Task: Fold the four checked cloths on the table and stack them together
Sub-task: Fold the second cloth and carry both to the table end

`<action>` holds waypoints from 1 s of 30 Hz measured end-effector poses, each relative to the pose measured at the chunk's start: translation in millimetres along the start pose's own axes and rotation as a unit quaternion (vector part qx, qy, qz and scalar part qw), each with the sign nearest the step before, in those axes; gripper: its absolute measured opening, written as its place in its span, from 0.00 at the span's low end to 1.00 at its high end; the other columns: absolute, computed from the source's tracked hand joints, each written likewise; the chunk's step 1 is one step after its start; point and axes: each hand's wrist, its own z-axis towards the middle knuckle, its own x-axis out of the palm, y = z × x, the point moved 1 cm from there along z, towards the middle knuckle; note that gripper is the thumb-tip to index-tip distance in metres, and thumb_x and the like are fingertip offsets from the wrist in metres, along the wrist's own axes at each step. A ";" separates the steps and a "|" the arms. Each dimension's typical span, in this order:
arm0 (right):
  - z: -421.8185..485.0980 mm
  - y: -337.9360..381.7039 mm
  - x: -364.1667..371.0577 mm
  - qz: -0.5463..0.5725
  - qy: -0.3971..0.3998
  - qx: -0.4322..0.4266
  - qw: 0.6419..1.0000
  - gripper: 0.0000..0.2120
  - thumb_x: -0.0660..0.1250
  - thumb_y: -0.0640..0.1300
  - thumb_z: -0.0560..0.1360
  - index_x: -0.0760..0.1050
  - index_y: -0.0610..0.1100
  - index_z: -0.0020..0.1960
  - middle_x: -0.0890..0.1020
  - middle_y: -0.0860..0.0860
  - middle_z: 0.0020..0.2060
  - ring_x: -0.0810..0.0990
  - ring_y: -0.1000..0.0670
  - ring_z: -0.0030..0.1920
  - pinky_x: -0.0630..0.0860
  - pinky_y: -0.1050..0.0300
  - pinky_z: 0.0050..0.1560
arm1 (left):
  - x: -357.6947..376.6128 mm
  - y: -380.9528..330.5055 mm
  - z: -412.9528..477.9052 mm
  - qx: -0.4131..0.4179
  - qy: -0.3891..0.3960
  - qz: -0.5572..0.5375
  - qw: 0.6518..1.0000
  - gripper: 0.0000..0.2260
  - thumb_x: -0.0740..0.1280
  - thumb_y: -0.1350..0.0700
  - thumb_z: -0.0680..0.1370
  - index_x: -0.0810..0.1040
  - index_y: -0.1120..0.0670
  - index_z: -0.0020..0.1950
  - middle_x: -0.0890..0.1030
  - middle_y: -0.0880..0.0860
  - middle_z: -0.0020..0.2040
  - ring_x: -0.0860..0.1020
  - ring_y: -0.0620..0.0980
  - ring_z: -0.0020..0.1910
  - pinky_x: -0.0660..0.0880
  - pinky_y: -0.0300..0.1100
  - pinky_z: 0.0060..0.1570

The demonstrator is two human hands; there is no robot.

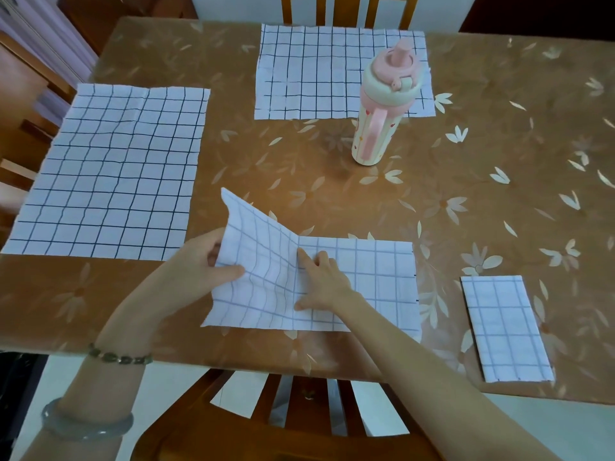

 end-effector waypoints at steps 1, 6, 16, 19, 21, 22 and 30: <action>0.0 -0.5 0.1 0.000 -0.002 -0.003 1.000 0.53 0.77 0.56 0.62 0.45 0.52 0.75 0.61 0.45 0.62 0.64 0.43 0.61 0.74 0.47 0.52 | 4.9 -6.9 -1.2 0.009 0.007 0.001 1.000 0.15 0.69 0.62 0.75 0.76 0.43 0.56 0.82 0.42 0.52 0.81 0.38 0.48 0.76 0.38 0.46; -6.8 -16.9 -2.4 0.205 -0.035 -0.001 0.978 0.46 0.77 0.49 0.64 0.55 0.50 0.75 0.65 0.46 0.60 0.70 0.46 0.58 0.72 0.51 0.60 | 38.2 -34.7 -1.6 0.027 0.027 0.082 0.996 0.14 0.65 0.57 0.75 0.71 0.49 0.60 0.79 0.49 0.54 0.79 0.50 0.53 0.76 0.54 0.52; -85.6 -93.2 -52.4 0.663 -0.181 0.110 0.718 0.11 0.62 0.44 0.79 0.78 0.38 0.53 0.82 0.42 0.44 0.81 0.47 0.44 0.79 0.56 0.47 | 188.1 -67.5 41.3 0.060 0.032 0.159 0.985 0.21 0.61 0.63 0.78 0.61 0.58 0.70 0.66 0.57 0.63 0.75 0.60 0.58 0.65 0.42 0.44; -91.7 -96.8 -56.6 0.702 -0.148 0.135 0.683 0.16 0.59 0.52 0.80 0.76 0.41 0.45 0.79 0.49 0.35 0.78 0.52 0.35 0.74 0.60 0.37 | 220.6 -62.8 57.2 0.049 0.030 0.173 0.983 0.23 0.60 0.66 0.77 0.59 0.62 0.71 0.64 0.59 0.65 0.76 0.61 0.55 0.64 0.42 0.41; -92.9 -97.2 -57.2 0.714 -0.138 0.144 0.672 0.17 0.59 0.53 0.80 0.74 0.44 0.39 0.75 0.50 0.32 0.74 0.52 0.32 0.69 0.60 0.36 | 235.7 -57.8 65.7 0.038 0.040 0.167 0.984 0.27 0.63 0.65 0.77 0.55 0.65 0.73 0.61 0.60 0.68 0.76 0.61 0.56 0.65 0.43 0.42; -93.0 -98.0 -56.3 0.705 -0.136 0.141 0.681 0.18 0.59 0.51 0.80 0.76 0.44 0.35 0.75 0.49 0.30 0.75 0.52 0.32 0.69 0.59 0.36 | 241.7 -54.5 69.0 0.037 0.055 0.158 0.985 0.30 0.64 0.63 0.77 0.53 0.65 0.73 0.60 0.60 0.69 0.75 0.61 0.58 0.66 0.42 0.43; -97.2 -107.0 -58.3 0.480 -0.212 0.216 0.824 0.08 0.63 0.34 0.73 0.68 0.36 0.36 0.61 0.43 0.31 0.59 0.56 0.20 0.55 0.68 0.20 | 190.1 12.9 82.6 0.166 -0.049 0.259 0.950 0.27 0.56 0.45 0.81 0.59 0.57 0.76 0.62 0.54 0.75 0.60 0.52 0.74 0.58 0.46 0.72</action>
